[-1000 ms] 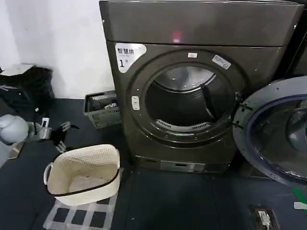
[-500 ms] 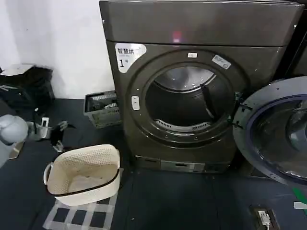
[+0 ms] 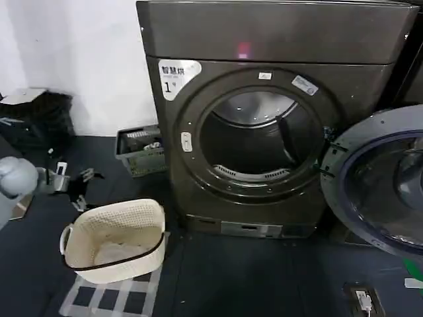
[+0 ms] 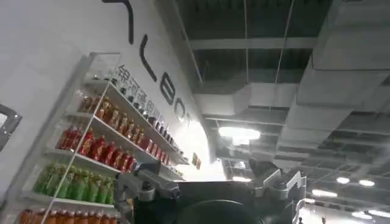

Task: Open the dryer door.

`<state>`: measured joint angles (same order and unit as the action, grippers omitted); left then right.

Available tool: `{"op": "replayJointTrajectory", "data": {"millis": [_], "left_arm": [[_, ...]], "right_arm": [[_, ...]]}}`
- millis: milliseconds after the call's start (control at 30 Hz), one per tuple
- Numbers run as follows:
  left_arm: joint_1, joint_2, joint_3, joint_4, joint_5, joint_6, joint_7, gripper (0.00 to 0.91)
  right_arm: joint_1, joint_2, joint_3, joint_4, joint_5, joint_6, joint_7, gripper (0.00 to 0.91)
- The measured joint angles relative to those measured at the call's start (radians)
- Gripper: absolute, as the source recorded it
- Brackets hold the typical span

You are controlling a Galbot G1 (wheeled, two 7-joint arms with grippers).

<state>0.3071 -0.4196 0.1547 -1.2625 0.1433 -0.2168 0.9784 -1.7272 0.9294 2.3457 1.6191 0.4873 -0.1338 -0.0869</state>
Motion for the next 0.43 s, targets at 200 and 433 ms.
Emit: {"op": "replayJointTrajectory", "data": {"millis": [200,433], "left_arm": [[-0.002,-0.002,0.002,0.006,0.002,-0.007,0.003,0.907],[-0.006,-0.008,0.004,0.009,0.001,-0.015,0.007,0.907]], "right_arm": [[0.011,0.001,-0.012,0.008,-0.008,0.0,0.0,0.907],[0.013,0.004,-0.013,0.009,-0.014,-0.001,-0.003,0.907]]}}
